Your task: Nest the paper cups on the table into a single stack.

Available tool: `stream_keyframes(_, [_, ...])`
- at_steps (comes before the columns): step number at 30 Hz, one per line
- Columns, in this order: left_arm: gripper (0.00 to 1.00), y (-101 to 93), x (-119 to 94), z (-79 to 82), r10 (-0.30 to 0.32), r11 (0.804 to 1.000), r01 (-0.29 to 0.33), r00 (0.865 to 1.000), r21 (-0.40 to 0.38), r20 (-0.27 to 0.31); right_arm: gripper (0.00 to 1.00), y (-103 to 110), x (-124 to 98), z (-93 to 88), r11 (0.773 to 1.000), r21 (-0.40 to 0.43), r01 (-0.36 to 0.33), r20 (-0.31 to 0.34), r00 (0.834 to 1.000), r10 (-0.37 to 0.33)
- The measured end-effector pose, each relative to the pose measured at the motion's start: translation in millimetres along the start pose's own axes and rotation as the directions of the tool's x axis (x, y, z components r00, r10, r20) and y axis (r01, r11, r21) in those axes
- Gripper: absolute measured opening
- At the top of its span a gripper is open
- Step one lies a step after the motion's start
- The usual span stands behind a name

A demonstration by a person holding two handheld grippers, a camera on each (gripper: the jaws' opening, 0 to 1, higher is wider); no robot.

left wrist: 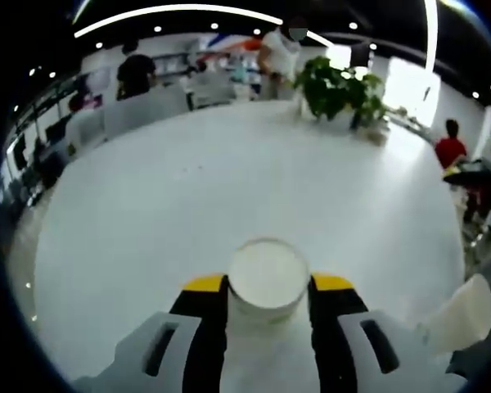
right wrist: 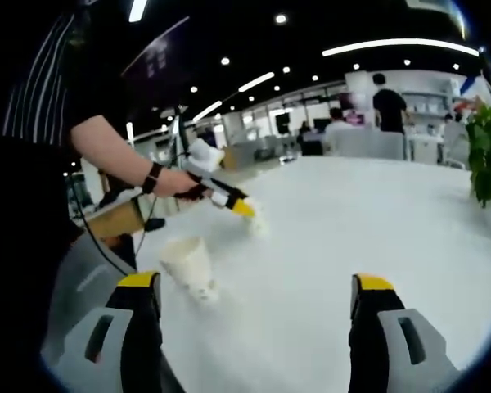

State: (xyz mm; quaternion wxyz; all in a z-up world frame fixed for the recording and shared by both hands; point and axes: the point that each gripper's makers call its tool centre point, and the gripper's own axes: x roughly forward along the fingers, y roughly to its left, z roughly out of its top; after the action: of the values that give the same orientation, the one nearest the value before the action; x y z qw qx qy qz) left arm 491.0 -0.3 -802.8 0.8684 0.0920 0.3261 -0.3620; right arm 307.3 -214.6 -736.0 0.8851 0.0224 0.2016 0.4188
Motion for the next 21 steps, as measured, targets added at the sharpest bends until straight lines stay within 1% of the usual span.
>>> stream_keyframes(5, [0.36,-2.5,-3.4,1.4,-0.005,1.0,0.005,1.0,-0.017,0.003,0.94,1.1,-0.9,-0.7,1.0,-0.003,0.001,-0.002,1.0,-0.001])
stream_keyframes(8, [0.35,-3.4,-7.6,4.5,-0.006,0.998,0.006,1.0,-0.057,0.009,0.93,0.9,-0.9,0.9,1.0,-0.008,0.004,0.002,1.0,-0.004])
stream_keyframes(10, [0.35,-4.7,-10.4,7.2,-0.009,0.998,0.01,1.0,-0.069,0.016,0.93,1.1,-1.1,2.2,1.0,-0.004,0.004,0.005,1.0,-0.004])
stream_keyframes(14, [0.35,-6.6,-18.4,13.2,-0.005,0.998,0.007,1.0,-0.06,0.027,0.93,3.3,-3.6,9.9,1.0,-0.007,0.008,0.025,1.0,-0.008])
stream_keyframes(16, [0.35,-6.4,-21.6,15.2,-0.003,0.998,0.005,1.0,-0.063,0.031,0.93,5.0,-3.7,11.1,1.0,-0.013,0.007,0.023,1.0,-0.006])
stream_keyframes(21, [0.35,-9.2,-37.4,28.5,0.018,0.998,-0.014,0.998,-0.055,0.065,0.93,9.6,-6.1,15.9,1.0,-0.018,0.001,0.035,0.999,-0.001])
